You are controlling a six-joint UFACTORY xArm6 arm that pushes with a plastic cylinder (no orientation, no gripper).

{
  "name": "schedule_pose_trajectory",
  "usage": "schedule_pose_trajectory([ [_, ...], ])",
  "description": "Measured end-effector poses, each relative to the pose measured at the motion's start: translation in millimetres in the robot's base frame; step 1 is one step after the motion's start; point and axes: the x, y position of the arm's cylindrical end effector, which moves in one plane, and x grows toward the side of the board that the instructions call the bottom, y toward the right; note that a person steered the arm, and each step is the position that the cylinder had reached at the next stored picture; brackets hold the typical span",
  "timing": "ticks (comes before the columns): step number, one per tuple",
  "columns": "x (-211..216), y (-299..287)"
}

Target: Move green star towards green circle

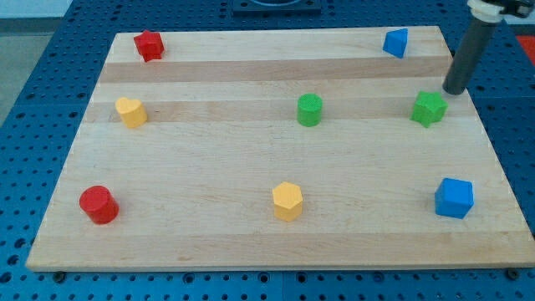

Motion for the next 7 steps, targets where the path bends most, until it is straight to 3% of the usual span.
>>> schedule_pose_trajectory([
  [7,67,-57],
])
